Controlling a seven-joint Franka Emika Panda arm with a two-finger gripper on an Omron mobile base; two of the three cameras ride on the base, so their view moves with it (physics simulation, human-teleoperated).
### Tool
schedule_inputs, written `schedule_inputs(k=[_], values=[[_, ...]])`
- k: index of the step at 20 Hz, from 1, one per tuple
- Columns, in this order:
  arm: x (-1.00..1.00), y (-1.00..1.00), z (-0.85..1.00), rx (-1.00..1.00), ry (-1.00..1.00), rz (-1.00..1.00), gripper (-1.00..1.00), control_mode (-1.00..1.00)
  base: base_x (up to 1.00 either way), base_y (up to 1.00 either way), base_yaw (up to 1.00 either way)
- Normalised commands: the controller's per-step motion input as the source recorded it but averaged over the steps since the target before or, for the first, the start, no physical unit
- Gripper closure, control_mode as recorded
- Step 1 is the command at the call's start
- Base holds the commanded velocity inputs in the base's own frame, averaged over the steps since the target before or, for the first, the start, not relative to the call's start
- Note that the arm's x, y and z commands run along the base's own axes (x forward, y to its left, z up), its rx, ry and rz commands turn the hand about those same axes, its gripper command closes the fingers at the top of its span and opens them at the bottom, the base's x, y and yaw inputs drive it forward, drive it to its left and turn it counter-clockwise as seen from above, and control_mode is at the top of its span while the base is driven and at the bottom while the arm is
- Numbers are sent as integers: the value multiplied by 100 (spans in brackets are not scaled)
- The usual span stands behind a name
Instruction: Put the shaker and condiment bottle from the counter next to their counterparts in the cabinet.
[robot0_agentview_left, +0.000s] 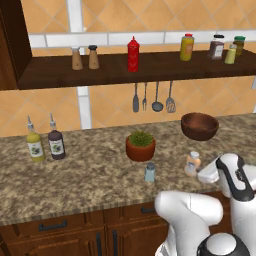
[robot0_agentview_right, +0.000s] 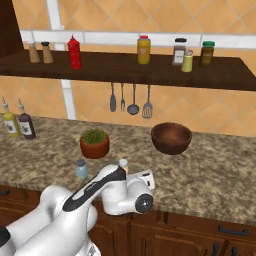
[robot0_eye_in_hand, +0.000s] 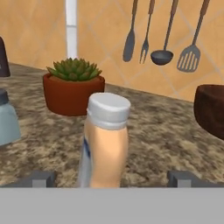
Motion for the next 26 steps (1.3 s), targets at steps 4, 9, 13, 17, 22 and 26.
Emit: schedule_inputs(k=[4, 9, 13, 17, 22, 26], values=[[21, 0, -21, 6, 0, 4, -100, -100, 0, 0, 0], [6, 5, -37, 6, 0, 7, -100, -100, 0, 0, 0], [23, 41, -44, 3, 6, 5, 100, -100, 0, 0, 0], [40, 49, -8, 4, 13, 0, 100, -100, 0, 0, 0], [18, 0, 0, 1, 7, -2, 100, -100, 0, 0, 0], [-24, -16, 82, 2, -1, -16, 100, -100, 0, 0, 0]])
